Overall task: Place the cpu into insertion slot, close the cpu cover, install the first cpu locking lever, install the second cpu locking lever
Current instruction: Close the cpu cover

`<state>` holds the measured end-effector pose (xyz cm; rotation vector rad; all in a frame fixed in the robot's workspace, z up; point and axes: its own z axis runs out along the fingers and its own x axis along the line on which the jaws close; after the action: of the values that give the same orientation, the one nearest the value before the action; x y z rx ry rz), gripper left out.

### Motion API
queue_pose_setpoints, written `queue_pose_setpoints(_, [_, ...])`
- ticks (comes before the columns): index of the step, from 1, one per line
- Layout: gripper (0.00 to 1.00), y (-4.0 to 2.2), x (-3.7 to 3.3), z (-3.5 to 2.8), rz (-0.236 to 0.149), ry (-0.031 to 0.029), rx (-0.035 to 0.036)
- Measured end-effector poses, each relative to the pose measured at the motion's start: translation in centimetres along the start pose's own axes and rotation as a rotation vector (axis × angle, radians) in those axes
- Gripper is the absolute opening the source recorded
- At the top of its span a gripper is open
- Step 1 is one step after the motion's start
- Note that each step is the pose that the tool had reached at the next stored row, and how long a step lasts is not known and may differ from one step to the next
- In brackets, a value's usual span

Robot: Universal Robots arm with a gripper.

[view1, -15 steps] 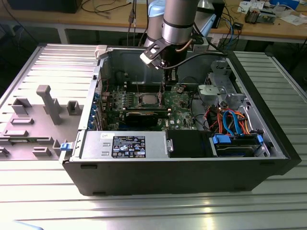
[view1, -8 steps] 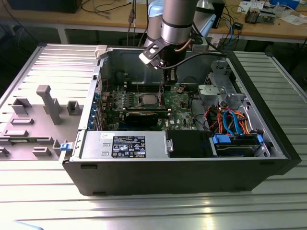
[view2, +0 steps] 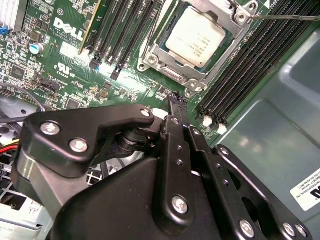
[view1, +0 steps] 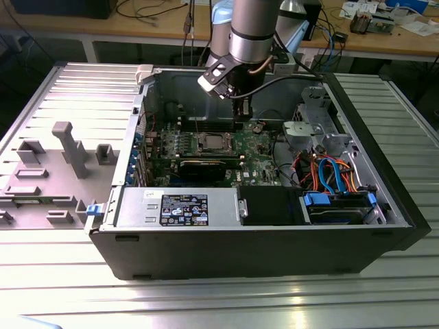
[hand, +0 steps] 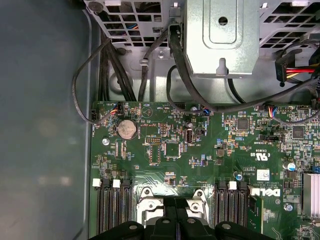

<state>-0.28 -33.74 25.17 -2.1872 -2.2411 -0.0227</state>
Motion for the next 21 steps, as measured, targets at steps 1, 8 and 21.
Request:
queue_pose_setpoints(1, [0.11, -0.06, 0.0, 0.0, 0.0, 0.0001, 0.0001])
queue_pose_setpoints(8, [0.11, -0.15, 0.0, 0.12, 0.0, 0.0002, 0.0001])
queue_pose_setpoints(21, [0.11, -1.35, 0.02, 0.16, 0.0, 0.0005, 0.0001])
